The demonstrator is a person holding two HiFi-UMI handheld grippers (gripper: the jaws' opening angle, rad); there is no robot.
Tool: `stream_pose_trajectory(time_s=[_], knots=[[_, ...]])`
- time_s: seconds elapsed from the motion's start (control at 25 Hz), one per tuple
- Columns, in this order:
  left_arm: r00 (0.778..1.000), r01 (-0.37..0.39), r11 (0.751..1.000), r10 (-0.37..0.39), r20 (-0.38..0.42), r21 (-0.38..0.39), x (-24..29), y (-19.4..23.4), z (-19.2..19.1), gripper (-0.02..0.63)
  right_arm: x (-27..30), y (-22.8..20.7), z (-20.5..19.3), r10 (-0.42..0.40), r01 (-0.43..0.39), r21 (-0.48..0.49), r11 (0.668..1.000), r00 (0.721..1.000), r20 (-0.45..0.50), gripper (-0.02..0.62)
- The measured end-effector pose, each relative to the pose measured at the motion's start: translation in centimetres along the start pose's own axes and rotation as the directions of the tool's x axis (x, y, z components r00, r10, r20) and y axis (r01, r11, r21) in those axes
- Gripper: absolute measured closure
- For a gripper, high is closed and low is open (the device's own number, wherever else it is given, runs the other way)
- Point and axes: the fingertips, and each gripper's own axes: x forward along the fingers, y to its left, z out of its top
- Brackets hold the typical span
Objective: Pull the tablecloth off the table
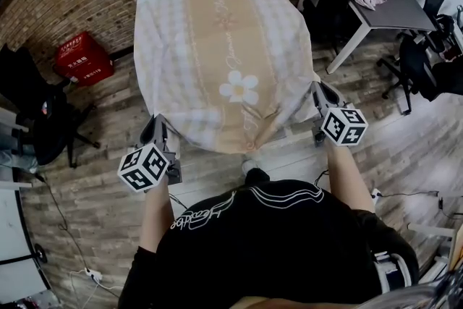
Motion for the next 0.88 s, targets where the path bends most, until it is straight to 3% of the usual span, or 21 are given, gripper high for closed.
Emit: stream_pose_trajectory(time_s=[0.88], knots=[[0.998,0.059,0.998,-0.059,0.007,-0.020,-6.0,-1.1,-3.0,0.600,-5.9,3.7,-1.5,0.002,-0.002,-0.027,1.000,1.000,0.014,0.598]])
